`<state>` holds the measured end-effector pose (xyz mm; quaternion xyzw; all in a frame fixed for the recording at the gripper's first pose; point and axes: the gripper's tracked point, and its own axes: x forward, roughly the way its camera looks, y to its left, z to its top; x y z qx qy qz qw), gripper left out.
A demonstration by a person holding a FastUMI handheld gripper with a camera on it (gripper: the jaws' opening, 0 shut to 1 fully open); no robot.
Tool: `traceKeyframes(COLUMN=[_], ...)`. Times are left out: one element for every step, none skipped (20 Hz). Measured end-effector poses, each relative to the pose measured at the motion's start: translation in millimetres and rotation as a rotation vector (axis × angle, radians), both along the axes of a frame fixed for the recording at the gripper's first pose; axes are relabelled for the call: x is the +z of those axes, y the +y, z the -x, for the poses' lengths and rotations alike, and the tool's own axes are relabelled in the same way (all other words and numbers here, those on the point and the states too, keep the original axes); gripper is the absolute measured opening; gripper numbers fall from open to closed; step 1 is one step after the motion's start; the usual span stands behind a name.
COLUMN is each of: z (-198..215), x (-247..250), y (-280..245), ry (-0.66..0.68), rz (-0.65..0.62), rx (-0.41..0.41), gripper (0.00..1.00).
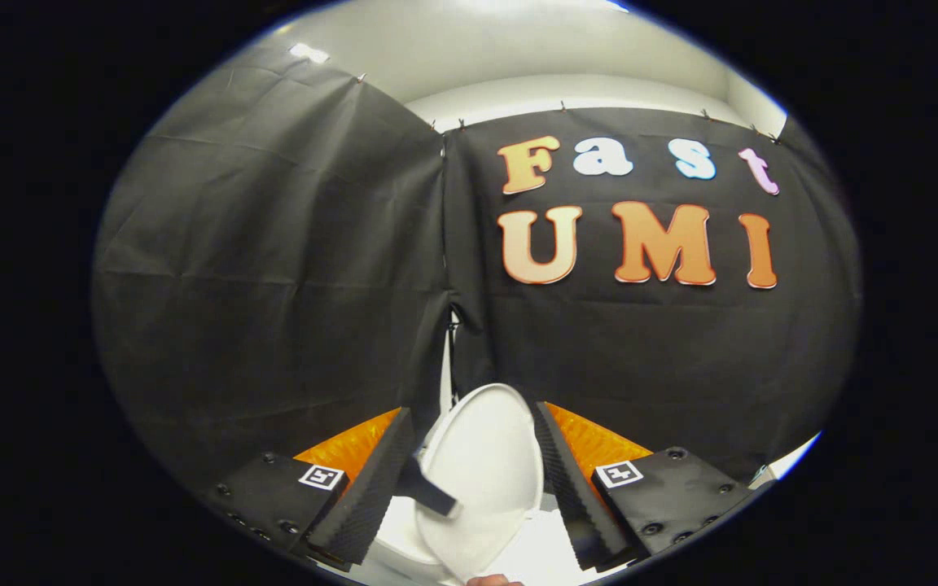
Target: Open the toilet lid.
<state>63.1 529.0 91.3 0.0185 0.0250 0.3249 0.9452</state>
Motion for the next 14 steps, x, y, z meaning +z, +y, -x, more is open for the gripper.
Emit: traceKeyframes(z=[-6.7,-14.0,-20.6,-27.3,-34.2,-40.6,-45.5,-48.4,-51.2,-52.7,-52.4,-51.2,-48.2,-46.6], x=[3.6,7.4,10.3,11.4,11.8,9.8,7.2,3.8,-2.5,-8.0,-11.2,-19.3,-26.8,-35.3], y=[-18.5,-40.0,-62.1,-86.4,-112.1,-140.2,-164.7,-189.5,-214.7,-239.4,-259.8,-277.1,-292.6,-308.2], ry=[0.001,0.001,-0.002,-0.008,-0.017,-0.023,-0.027,-0.030,-0.028,-0.030,-0.031,-0.030,-0.025,-0.021], rz=[-0.013,-0.025,-0.035,-0.040,-0.037,-0.030,-0.021,-0.010,0.006,0.019,0.036,0.057,0.082,0.099], rx=[-0.020,-0.043,-0.067,-0.093,-0.124,-0.157,-0.186,-0.217,-0.256,-0.294,-0.321,-0.339,-0.356,-0.371], gripper=[0.96,0.96,0.96,0.96,0.96,0.96,0.96,0.96,0.96,0.96,0.96,0.96,0.96,0.96])
